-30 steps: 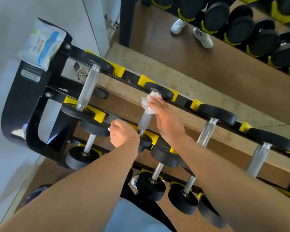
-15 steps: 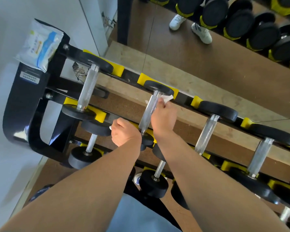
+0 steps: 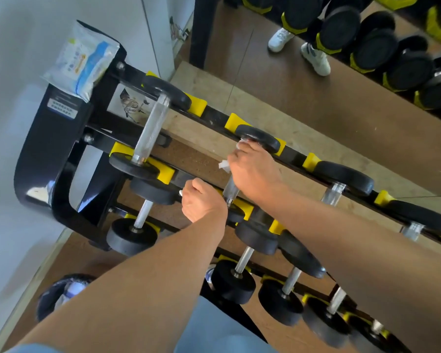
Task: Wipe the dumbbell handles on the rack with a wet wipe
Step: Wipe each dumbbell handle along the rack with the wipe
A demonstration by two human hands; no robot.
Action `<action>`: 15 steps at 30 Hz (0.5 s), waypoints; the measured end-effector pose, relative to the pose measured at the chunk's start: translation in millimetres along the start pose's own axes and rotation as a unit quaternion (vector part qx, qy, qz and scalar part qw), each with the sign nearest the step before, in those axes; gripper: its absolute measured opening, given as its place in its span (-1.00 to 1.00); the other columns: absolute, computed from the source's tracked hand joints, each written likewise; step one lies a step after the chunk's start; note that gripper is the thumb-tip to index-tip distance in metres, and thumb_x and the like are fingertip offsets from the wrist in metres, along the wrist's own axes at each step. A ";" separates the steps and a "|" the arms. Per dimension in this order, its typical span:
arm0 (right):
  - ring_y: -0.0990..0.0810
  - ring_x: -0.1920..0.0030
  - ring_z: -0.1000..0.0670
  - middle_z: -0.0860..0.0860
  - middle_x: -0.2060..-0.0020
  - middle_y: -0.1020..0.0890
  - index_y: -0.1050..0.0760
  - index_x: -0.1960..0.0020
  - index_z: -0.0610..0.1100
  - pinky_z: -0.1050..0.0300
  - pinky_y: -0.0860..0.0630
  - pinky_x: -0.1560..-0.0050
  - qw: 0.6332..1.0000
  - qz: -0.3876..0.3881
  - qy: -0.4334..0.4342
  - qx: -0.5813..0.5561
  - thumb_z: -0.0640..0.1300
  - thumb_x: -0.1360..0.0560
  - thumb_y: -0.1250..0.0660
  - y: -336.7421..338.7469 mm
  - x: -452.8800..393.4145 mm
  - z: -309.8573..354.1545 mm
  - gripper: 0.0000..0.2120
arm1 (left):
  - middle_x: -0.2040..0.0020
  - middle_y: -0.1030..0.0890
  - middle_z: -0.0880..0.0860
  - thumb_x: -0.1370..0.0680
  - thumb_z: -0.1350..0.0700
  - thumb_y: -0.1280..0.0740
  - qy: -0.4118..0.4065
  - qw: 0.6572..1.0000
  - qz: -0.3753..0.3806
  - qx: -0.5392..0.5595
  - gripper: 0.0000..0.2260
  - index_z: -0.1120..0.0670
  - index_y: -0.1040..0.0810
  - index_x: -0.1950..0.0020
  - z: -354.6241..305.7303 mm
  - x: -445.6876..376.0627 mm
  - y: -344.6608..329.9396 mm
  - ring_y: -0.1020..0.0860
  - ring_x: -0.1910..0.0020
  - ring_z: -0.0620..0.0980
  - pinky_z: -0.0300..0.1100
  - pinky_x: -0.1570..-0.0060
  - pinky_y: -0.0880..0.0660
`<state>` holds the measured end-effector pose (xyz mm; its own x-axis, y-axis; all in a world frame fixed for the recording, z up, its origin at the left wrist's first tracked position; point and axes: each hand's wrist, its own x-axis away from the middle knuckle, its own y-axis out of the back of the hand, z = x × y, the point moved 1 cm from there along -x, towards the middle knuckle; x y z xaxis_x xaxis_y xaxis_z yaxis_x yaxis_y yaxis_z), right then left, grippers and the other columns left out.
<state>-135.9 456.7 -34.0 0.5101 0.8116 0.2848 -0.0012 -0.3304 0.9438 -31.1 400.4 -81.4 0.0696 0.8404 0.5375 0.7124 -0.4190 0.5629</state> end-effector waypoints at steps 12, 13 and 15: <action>-0.63 -0.15 -0.13 -0.09 -0.17 -0.65 -0.49 -0.38 -0.12 -0.02 -0.55 -0.09 0.864 -0.117 -0.325 -0.366 -0.31 -0.60 -0.20 -13.7 59.9 15.1 -0.62 | 0.18 -0.44 0.03 -0.66 0.10 -0.01 0.000 1.000 0.023 -0.003 -0.67 0.11 -0.54 0.11 0.3 0.5 1.8 -0.41 0.16 0.06 -0.07 0.08 -0.26; -0.63 -0.10 -0.12 -0.07 -0.10 -0.65 -0.49 -0.37 -0.10 0.02 -0.53 0.01 0.793 -0.066 -0.414 -0.442 -0.22 -0.65 -0.17 -17.6 63.1 22.1 -0.68 | 0.16 -0.45 0.05 -0.65 0.10 -0.01 0.000 1.000 0.023 -0.004 -0.67 0.11 -0.54 0.10 0.8 -0.1 1.8 -0.41 0.15 0.08 -0.06 0.07 -0.28; -0.62 -0.07 -0.13 -0.08 -0.02 -0.65 -0.54 -0.28 -0.12 0.04 -0.49 0.06 0.673 -0.007 -0.500 -0.545 -0.09 -0.67 -0.13 -25.3 69.0 34.4 -0.71 | 0.14 -0.46 0.08 -0.65 0.10 -0.01 -0.002 1.000 0.022 -0.003 -0.69 0.10 -0.50 0.13 1.4 -1.0 1.4 -0.41 0.14 0.10 -0.02 0.04 -0.31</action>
<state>-71.1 504.5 -44.0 0.8394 -0.0980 0.5345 -0.3436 0.6663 0.6618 -29.2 399.5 -82.0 0.1046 0.8224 0.5593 0.7050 -0.4579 0.5415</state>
